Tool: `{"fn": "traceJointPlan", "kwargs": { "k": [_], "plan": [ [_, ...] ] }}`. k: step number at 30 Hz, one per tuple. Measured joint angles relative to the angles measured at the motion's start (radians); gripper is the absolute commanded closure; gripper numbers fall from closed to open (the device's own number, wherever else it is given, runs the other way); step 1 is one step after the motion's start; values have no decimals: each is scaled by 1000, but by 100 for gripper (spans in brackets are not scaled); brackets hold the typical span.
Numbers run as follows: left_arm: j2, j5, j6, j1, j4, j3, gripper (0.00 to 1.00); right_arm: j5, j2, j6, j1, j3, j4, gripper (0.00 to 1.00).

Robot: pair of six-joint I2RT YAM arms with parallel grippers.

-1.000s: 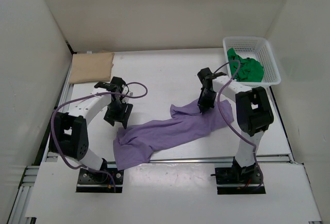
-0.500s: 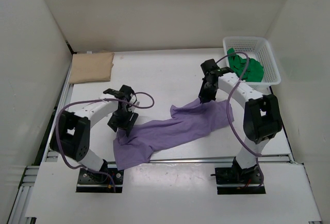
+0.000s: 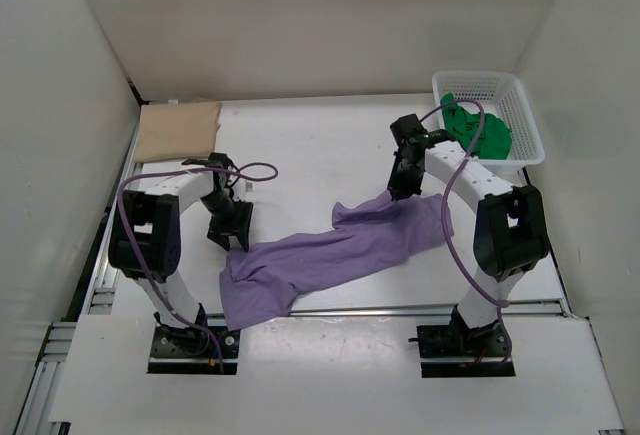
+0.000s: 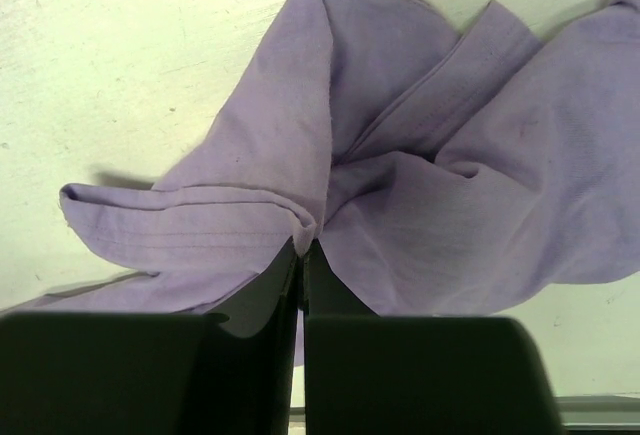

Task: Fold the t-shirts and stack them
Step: Flatten out the tshirt

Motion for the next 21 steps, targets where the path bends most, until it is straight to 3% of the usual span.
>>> {"fn": "traceJointPlan", "kwargs": {
  "k": [1, 7, 9, 10, 18, 21],
  "plan": [
    [21, 15, 0, 6, -4, 0, 44, 1, 0, 0, 0, 0, 0, 100],
    [56, 76, -2, 35, -19, 2, 67, 13, -12, -2, 0, -19, -1, 100],
    [56, 84, -3, 39, -24, 4, 85, 16, -18, -3, 0, -27, -1, 100],
    [56, 86, -6, 41, -27, 4, 90, 17, -20, -3, 0, -29, -3, 100],
    [19, 71, -4, 55, -59, 7, 90, 18, -21, -3, 0, -24, -6, 100],
    [-3, 20, -3, 67, -79, 66, 90, 3, 2, -12, -8, 63, -47, 100]
  ]
}}
